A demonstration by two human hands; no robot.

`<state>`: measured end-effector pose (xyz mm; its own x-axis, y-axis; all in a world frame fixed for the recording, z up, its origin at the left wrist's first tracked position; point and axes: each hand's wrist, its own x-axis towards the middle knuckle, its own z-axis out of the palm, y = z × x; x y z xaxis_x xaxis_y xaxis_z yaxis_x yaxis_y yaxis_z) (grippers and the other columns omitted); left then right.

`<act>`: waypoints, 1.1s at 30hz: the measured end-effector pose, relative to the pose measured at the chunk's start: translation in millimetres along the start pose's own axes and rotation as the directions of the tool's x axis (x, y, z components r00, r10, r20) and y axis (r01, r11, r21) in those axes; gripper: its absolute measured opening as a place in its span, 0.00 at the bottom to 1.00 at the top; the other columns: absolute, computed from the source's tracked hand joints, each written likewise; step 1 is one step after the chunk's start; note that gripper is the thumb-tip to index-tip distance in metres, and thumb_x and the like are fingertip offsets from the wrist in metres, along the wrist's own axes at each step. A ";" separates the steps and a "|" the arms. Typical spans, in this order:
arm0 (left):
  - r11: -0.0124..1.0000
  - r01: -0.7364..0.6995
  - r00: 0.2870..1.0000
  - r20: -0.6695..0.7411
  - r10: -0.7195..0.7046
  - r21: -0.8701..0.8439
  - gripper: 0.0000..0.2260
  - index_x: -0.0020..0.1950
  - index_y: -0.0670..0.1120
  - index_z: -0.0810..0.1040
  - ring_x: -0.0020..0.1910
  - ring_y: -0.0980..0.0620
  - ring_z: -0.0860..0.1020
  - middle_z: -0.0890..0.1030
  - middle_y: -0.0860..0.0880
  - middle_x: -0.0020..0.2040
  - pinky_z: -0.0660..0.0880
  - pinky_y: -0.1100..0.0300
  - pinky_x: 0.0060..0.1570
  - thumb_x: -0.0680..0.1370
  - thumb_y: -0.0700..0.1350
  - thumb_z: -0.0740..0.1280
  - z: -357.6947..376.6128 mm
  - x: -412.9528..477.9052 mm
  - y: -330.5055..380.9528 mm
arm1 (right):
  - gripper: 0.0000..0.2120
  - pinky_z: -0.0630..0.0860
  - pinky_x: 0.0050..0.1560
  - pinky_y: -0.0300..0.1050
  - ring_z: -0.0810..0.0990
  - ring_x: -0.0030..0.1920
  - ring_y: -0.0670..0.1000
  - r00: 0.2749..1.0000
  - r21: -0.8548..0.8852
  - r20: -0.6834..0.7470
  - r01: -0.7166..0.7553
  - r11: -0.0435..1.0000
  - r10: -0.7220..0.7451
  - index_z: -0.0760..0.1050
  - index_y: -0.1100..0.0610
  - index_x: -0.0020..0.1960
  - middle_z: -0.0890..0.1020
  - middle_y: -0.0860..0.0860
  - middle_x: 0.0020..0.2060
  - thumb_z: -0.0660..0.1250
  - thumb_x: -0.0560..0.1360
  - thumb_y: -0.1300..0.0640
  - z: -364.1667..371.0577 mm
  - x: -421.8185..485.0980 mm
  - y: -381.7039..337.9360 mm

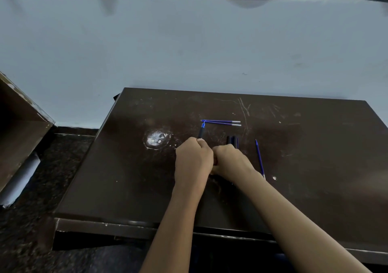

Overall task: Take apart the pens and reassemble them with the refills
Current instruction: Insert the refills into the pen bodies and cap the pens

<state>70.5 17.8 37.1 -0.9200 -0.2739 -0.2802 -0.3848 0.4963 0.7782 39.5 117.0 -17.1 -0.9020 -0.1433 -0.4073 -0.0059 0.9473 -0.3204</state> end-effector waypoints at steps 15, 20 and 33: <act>0.989 -0.133 0.987 0.099 0.126 0.064 0.12 0.46 0.45 0.80 0.35 0.56 0.76 0.83 0.47 0.44 0.68 0.66 0.30 0.81 0.46 0.58 4.0 -2.3 -1.6 | 0.13 0.67 0.30 0.37 0.72 0.30 0.47 0.988 0.930 0.054 -0.102 0.353 0.143 0.77 0.57 0.37 0.80 0.50 0.28 0.72 0.72 0.49 -46.6 -20.2 -1.1; 0.991 -0.131 0.977 0.167 0.129 0.001 0.13 0.44 0.45 0.79 0.31 0.60 0.74 0.81 0.51 0.37 0.65 0.71 0.29 0.82 0.46 0.56 2.3 -4.6 2.7 | 0.10 0.65 0.31 0.38 0.75 0.27 0.45 0.973 0.966 0.066 -0.118 0.229 0.219 0.78 0.58 0.36 0.80 0.49 0.24 0.75 0.70 0.54 -46.4 -18.5 -3.5; 0.951 0.018 0.981 0.191 0.044 -0.310 0.18 0.32 0.48 0.74 0.25 0.57 0.67 0.74 0.53 0.27 0.62 0.61 0.27 0.81 0.47 0.56 -2.3 -6.0 11.8 | 0.10 0.69 0.34 0.41 0.76 0.25 0.44 0.991 0.996 0.066 -0.073 -0.057 -0.119 0.77 0.59 0.56 0.82 0.50 0.42 0.59 0.81 0.59 -55.3 -23.4 -5.4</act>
<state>71.7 23.4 49.3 -0.9332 -0.0899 -0.3479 -0.3593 0.2115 0.9090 36.7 131.1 41.5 -0.8646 -0.2731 -0.4218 0.4960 -0.3290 -0.8036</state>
